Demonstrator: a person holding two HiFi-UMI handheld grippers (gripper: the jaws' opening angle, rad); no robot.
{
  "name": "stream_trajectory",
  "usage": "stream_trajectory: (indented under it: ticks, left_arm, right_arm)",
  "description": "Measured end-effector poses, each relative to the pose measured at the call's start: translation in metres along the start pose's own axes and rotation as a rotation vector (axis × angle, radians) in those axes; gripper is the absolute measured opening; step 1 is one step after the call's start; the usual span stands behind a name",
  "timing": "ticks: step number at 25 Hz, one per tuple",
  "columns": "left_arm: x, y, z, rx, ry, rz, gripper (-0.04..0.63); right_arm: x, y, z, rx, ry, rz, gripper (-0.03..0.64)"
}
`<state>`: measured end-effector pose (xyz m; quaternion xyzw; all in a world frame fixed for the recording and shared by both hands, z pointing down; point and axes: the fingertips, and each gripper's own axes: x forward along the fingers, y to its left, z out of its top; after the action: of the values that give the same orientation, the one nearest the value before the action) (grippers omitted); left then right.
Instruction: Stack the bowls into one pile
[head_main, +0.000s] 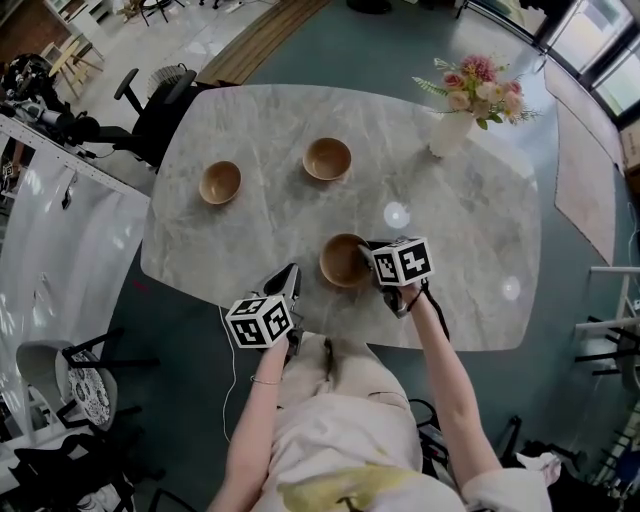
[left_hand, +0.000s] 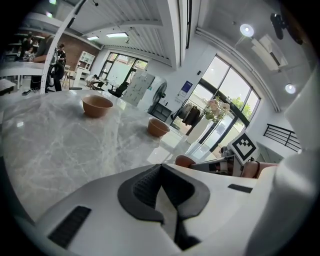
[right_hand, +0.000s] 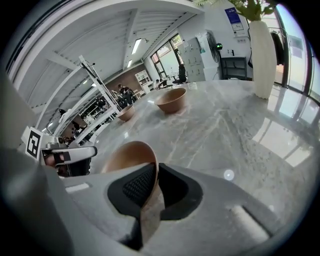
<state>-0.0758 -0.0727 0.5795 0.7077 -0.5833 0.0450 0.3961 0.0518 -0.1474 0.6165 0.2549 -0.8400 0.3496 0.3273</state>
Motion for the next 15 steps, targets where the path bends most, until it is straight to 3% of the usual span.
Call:
stream_trajectory:
  ticks: [15]
  left_arm:
    - [-0.003,-0.006,0.032,-0.017,-0.122,0.036,0.000]
  right_arm:
    - [-0.018,0.005,0.050,0.042,-0.166,0.007,0.028]
